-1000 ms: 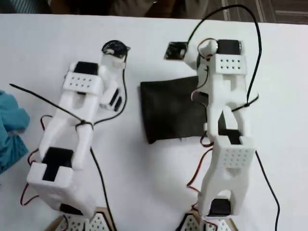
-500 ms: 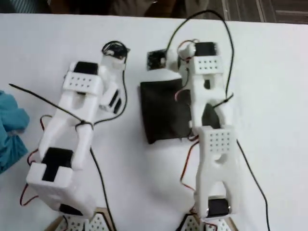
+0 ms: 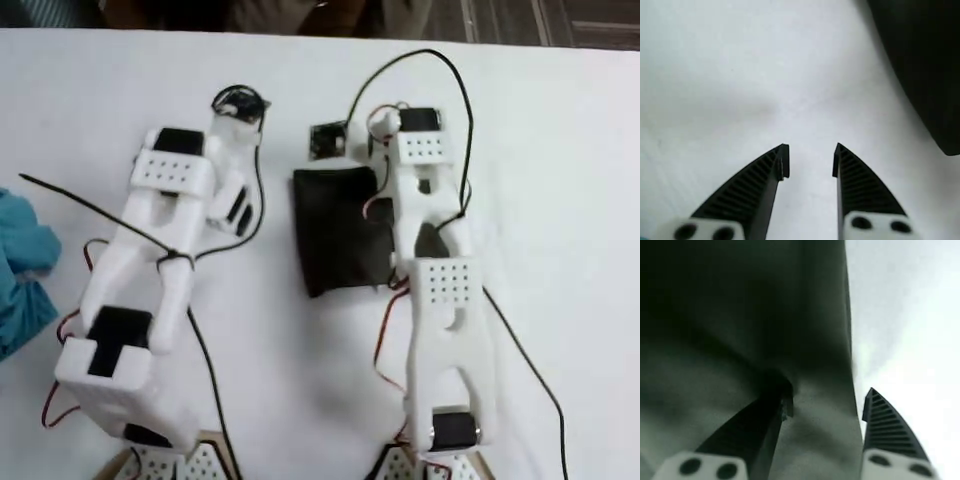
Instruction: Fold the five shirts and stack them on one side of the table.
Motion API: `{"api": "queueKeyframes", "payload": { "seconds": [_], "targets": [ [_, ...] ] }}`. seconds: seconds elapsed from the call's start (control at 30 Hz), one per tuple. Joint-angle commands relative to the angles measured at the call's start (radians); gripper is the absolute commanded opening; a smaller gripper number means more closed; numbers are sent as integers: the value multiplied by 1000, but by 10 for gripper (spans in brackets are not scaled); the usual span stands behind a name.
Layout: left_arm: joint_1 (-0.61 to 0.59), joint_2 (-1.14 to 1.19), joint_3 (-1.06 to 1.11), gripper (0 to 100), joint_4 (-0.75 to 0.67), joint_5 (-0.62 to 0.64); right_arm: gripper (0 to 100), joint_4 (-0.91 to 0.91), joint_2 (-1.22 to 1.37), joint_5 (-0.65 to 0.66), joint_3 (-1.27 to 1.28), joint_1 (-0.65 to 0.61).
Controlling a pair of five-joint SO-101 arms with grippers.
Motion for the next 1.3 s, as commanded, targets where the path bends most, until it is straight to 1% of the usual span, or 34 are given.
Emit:
{"api": "queueKeyframes", "payload": {
  "seconds": [0.0, 0.17, 0.33, 0.4, 0.47, 0.5, 0.53, 0.6, 0.73, 0.83, 0.97, 1.17, 1.27],
  "targets": [
    [-6, -8, -8, 172, 9, -2, 231, -15, -5, 8, -35, 15],
    [-3, -8, -7, 172, 9, -2, 231, -62, 36, 8, -37, 25],
    [-3, -9, -8, 172, 9, -2, 221, -58, 99, 9, -43, 27],
    [-3, -9, -8, 172, 9, -2, 149, -53, 99, 9, -43, 27],
    [-5, -11, -10, 172, 9, -2, 23, -38, 96, 9, -43, 30],
    [-3, -15, -10, 172, 9, -2, 13, -31, 91, 9, -43, 31],
    [-3, -25, -10, 172, 9, 0, 35, -27, 87, 9, -43, 33],
    [-2, -48, -10, 172, 6, 0, 19, -21, 81, 9, -43, 41],
    [-2, -101, -10, 172, 3, 0, 23, -21, 68, 9, -43, 51],
    [-3, -112, -8, 172, 3, 0, 22, -21, 48, -5, -43, 85],
    [-2, -110, -10, 172, 0, 0, 22, -19, 12, -137, -43, 156],
    [0, -110, -8, 172, -18, 2, 22, -16, -56, -255, -43, 263],
    [0, -109, -8, 172, -20, 60, 22, 39, -87, -301, -43, 303]
  ]
}}
